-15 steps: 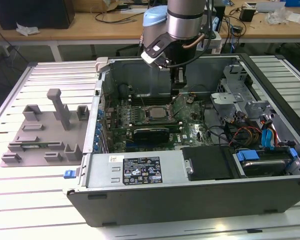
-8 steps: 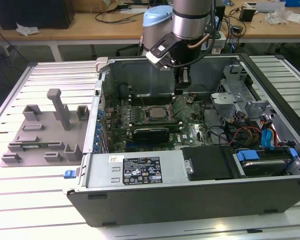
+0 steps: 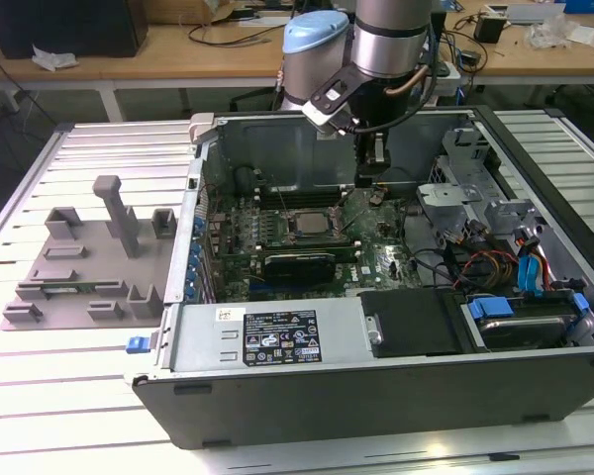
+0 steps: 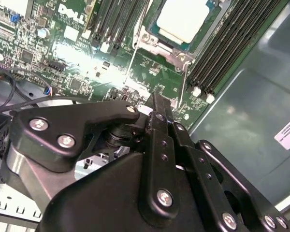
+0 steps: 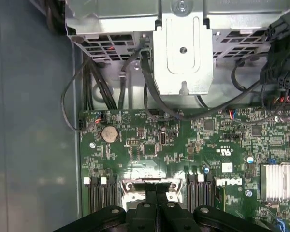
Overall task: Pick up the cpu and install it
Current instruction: 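Close the cpu cover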
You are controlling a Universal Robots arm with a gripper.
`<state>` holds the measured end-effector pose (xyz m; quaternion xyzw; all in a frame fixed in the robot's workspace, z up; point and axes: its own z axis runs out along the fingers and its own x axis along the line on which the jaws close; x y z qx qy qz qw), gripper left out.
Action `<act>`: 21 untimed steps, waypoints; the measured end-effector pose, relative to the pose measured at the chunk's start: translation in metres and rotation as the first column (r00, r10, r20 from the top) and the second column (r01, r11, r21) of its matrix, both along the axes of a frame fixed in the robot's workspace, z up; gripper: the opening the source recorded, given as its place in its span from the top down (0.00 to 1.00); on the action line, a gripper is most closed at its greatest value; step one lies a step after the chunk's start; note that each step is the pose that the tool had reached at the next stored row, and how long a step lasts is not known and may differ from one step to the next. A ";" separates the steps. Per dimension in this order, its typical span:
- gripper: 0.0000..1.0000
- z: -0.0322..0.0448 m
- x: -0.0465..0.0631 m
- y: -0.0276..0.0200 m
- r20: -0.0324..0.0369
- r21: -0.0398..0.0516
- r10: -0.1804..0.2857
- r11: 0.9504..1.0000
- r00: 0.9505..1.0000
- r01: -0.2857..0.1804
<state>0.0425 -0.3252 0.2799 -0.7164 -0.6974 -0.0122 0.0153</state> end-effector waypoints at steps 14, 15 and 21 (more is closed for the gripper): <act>0.89 -0.0057 0.022 0.0000 0.000 0.000 0.000 1.000 1.000 0.000; 0.89 -0.0077 0.023 0.0000 0.000 0.000 0.000 1.000 1.000 0.000; 0.89 -0.0209 0.025 -0.0001 0.000 0.000 0.000 1.000 1.000 0.000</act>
